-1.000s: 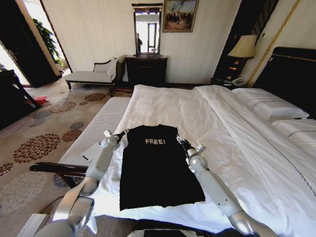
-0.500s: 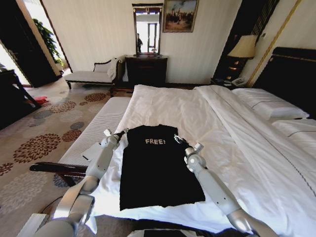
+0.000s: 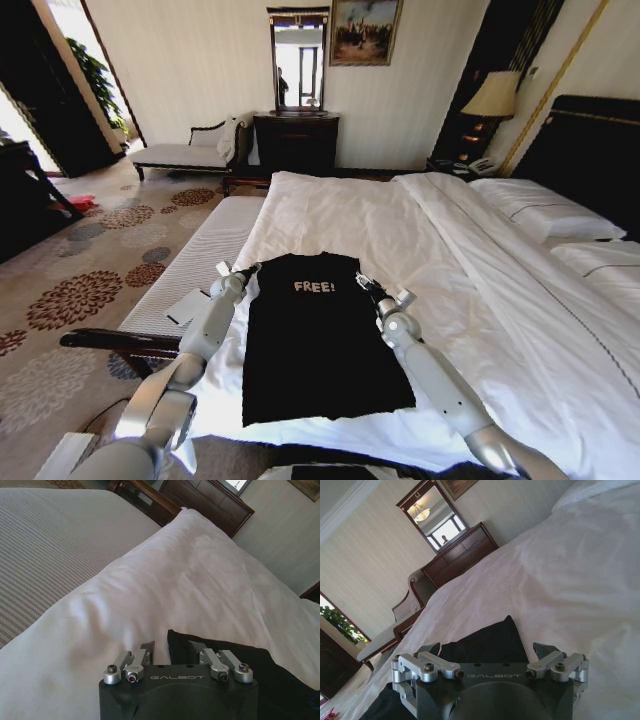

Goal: Fold the clothes on the bed.

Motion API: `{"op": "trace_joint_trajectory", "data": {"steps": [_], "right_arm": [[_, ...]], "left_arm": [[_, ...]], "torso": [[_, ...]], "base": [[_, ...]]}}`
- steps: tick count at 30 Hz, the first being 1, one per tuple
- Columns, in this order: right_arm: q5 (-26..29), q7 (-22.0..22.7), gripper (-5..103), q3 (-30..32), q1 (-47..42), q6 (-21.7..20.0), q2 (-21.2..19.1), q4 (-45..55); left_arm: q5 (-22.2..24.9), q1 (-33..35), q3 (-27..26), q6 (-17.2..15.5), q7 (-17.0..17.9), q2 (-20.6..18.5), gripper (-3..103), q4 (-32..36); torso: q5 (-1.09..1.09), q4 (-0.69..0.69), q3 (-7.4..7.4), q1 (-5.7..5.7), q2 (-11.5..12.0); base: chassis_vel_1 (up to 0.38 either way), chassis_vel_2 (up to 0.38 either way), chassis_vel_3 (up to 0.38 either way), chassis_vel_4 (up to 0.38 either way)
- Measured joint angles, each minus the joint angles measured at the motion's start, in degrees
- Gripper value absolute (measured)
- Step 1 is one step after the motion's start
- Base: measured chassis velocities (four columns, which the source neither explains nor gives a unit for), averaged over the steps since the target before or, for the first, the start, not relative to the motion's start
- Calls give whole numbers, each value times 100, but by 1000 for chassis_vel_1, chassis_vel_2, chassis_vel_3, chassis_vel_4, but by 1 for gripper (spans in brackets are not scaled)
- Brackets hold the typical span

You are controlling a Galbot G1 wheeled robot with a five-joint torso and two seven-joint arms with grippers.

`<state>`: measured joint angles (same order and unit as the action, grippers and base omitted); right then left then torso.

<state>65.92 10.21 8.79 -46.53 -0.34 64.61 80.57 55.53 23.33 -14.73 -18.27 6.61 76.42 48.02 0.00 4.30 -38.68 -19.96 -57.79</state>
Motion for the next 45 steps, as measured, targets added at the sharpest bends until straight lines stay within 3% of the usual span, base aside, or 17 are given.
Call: {"op": "trace_joint_trajectory", "data": {"steps": [4,11,19,45], "right_arm": [[0,0,100,0,0,0,6,-12],[0,0,100,-1,-10,-1,24,-23],[0,-11,100,4,-12,0,0,-65],[-13,-11,100,95,-138,6,-17,17]], "left_arm": [[-21,-80,2,38,-2,29,26,-70],[-167,-198,-14,54,-46,96,25,-262],[-239,-211,-13,51,-98,96,34,-306],[-659,-377,-107,110,-315,253,34,-779]], "torso": [[0,1,0,0,0],[0,1,0,0,0],[0,1,0,0,0],[0,0,0,0,0]], "base": [[0,0,0,0],[0,0,0,0],[0,0,0,0],[0,0,0,0]]}}
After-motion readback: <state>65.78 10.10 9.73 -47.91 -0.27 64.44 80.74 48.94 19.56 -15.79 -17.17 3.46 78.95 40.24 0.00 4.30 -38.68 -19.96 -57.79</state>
